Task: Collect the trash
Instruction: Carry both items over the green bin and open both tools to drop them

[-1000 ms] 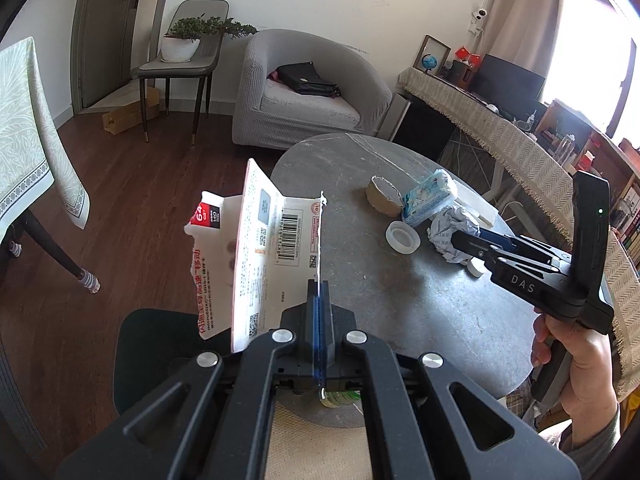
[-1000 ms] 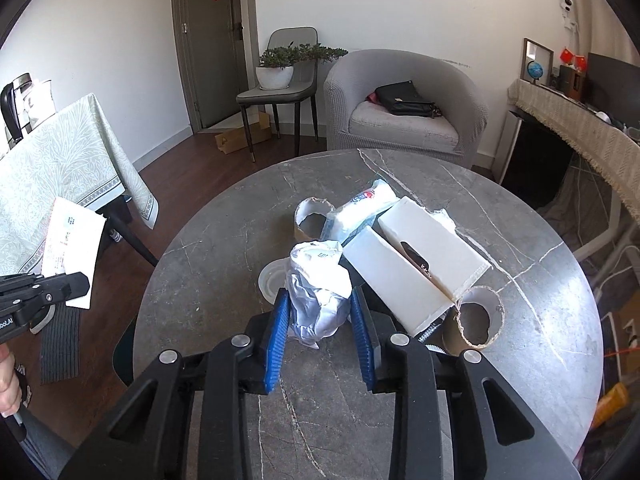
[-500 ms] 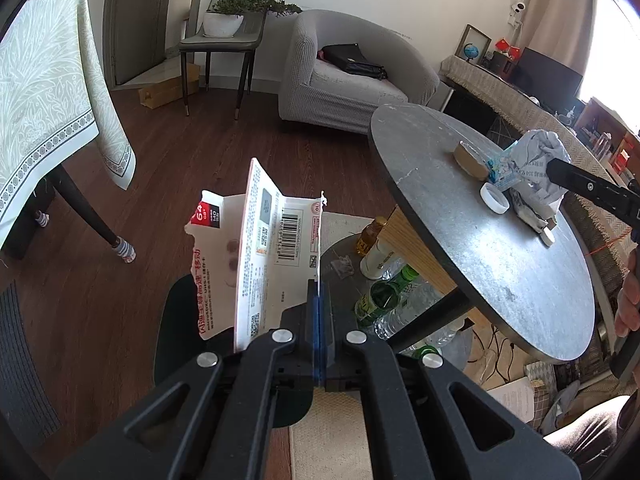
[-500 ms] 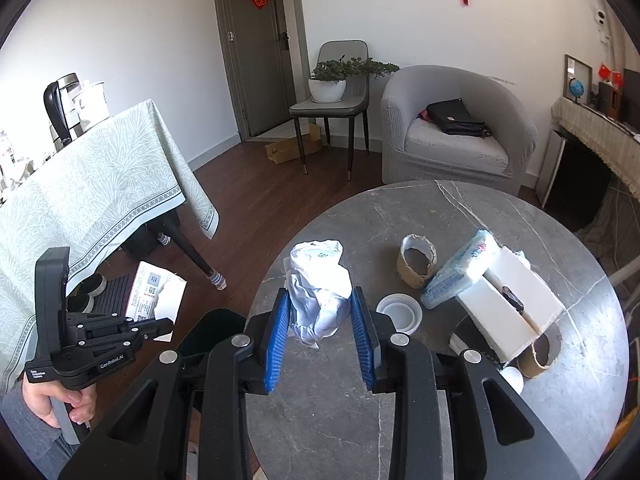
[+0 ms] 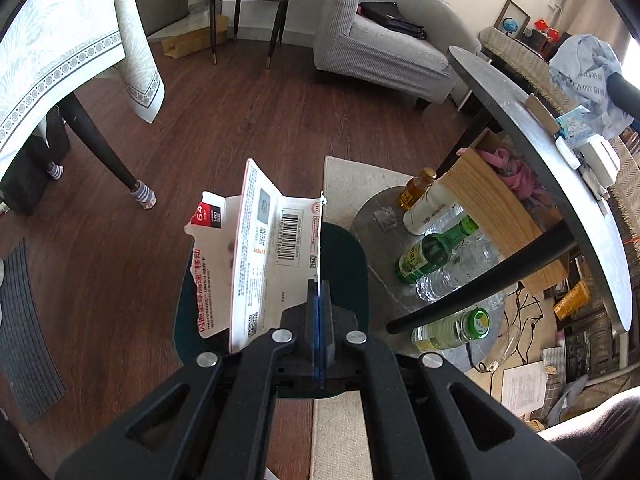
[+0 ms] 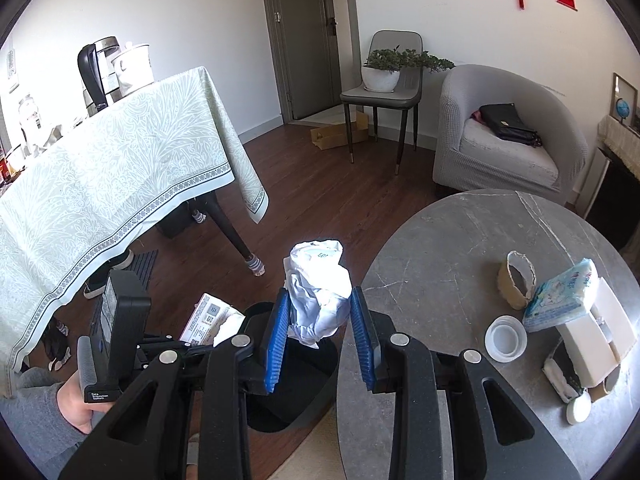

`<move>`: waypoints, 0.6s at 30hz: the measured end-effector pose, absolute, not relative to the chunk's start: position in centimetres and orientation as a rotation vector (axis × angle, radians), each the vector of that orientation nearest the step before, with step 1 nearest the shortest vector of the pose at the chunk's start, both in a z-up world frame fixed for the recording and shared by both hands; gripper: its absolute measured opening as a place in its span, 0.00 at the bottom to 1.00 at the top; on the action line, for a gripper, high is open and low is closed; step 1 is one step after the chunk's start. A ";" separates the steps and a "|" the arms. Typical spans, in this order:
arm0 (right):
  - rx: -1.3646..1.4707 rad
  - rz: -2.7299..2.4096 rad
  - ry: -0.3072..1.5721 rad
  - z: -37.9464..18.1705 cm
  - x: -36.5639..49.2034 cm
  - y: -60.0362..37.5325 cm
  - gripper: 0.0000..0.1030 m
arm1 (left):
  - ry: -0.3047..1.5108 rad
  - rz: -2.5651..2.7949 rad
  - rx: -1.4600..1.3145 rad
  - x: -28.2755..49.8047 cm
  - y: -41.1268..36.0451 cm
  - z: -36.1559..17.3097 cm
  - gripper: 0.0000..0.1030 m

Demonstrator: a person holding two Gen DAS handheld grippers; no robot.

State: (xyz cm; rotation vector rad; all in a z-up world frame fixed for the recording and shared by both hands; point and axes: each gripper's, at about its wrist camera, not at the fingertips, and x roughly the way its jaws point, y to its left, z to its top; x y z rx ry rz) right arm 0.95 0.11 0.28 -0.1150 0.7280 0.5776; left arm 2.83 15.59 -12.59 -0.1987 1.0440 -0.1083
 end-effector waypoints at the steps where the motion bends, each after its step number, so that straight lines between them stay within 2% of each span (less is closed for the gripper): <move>1: -0.116 0.582 0.729 0.2 1.0 0.4 0.30 | 1.054 -0.103 -0.197 2.7 15.8 -12.9 0.01; 7: -0.119 0.602 0.740 -0.3 1.2 2.1 0.30 | 1.140 -0.083 -0.209 2.3 17.2 -15.0 0.03; 9: -0.121 0.612 0.746 -0.5 1.3 2.7 0.30 | 1.163 -0.072 -0.205 2.2 17.5 -15.7 0.12; 10: -0.123 0.618 0.749 -0.6 1.3 2.9 0.30 | 1.171 -0.071 -0.205 2.1 17.7 -16.0 0.13; 12: -0.127 0.628 0.752 -0.8 1.4 3.6 0.30 | 1.185 -0.065 -0.199 2.0 18.0 -16.4 0.22; 18: -0.135 0.648 0.783 -2.1 1.9 5.3 0.30 | 1.162 -0.049 -0.199 1.6 18.9 -15.8 0.24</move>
